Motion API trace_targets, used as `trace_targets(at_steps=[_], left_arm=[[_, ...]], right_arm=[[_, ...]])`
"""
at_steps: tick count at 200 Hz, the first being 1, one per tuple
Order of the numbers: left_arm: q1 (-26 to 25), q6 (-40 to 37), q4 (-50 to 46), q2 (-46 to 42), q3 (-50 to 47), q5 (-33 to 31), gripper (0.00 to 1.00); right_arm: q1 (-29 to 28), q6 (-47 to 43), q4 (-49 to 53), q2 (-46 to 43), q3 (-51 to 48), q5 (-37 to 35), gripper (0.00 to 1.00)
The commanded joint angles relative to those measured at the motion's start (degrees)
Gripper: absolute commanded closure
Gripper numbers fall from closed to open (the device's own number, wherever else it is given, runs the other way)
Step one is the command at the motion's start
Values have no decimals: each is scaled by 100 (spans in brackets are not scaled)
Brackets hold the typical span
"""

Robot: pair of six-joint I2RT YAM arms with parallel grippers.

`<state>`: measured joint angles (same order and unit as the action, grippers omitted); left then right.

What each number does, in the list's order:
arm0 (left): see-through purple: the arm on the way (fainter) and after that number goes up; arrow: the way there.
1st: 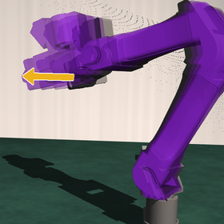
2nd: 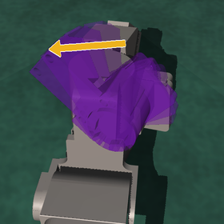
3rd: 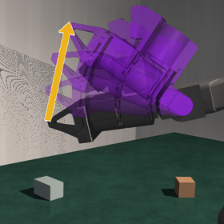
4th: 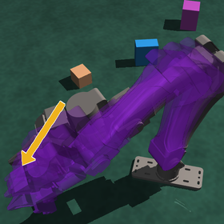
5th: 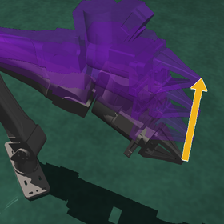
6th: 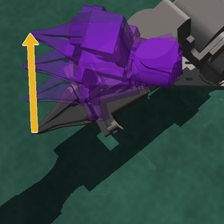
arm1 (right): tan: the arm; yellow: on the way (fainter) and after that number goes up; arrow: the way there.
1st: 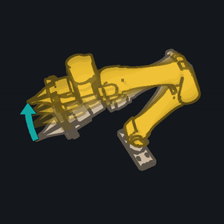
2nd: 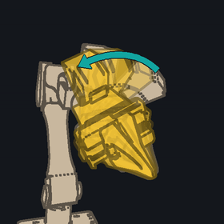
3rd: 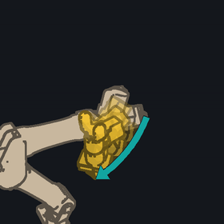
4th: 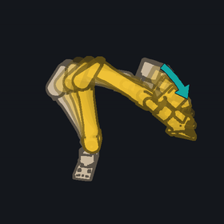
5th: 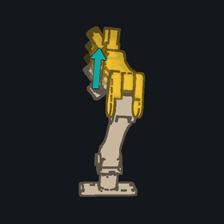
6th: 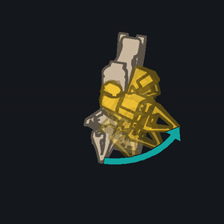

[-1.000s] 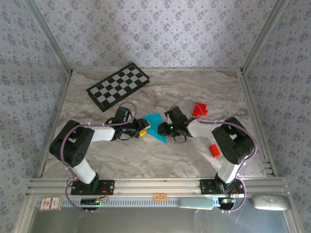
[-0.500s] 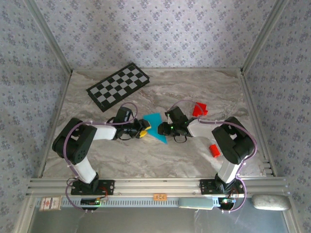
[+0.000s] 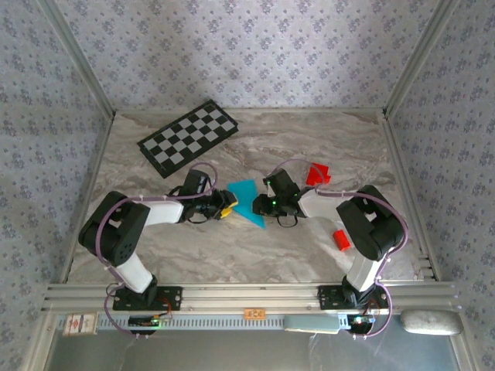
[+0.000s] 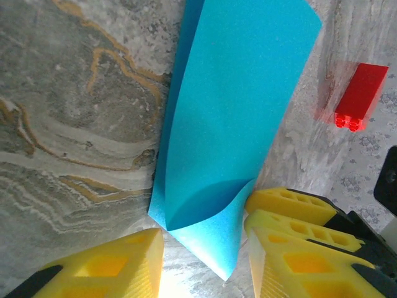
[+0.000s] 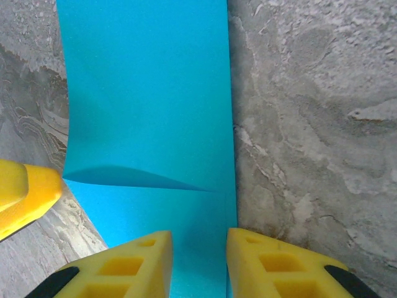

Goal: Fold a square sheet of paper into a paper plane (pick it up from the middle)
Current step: Fourth fold the wing at the center of the table.

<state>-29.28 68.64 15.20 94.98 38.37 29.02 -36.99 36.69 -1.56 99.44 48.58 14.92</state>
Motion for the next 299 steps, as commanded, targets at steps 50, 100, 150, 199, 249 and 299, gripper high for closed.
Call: trace_targets(at_steps=[50, 100, 150, 199, 249, 299], left_arm=[[-28, -17, 520, 258, 133, 439, 67], [15, -564, 609, 301, 215, 829, 69], [54, -1008, 624, 348, 268, 958, 70], [84, -976, 892, 507, 252, 932, 72], [122, -888, 1050, 627, 233, 912, 80], [123, -888, 710, 537, 293, 678, 92]], right_arm=[[34, 59, 296, 208, -39, -7, 69], [69, 49, 260, 198, -63, 61, 69], [105, 23, 218, 185, -78, 138, 69], [131, -12, 214, 173, -85, 176, 69], [157, -17, 183, 146, -76, 240, 70], [257, -615, 231, -478, -82, 49, 64]])
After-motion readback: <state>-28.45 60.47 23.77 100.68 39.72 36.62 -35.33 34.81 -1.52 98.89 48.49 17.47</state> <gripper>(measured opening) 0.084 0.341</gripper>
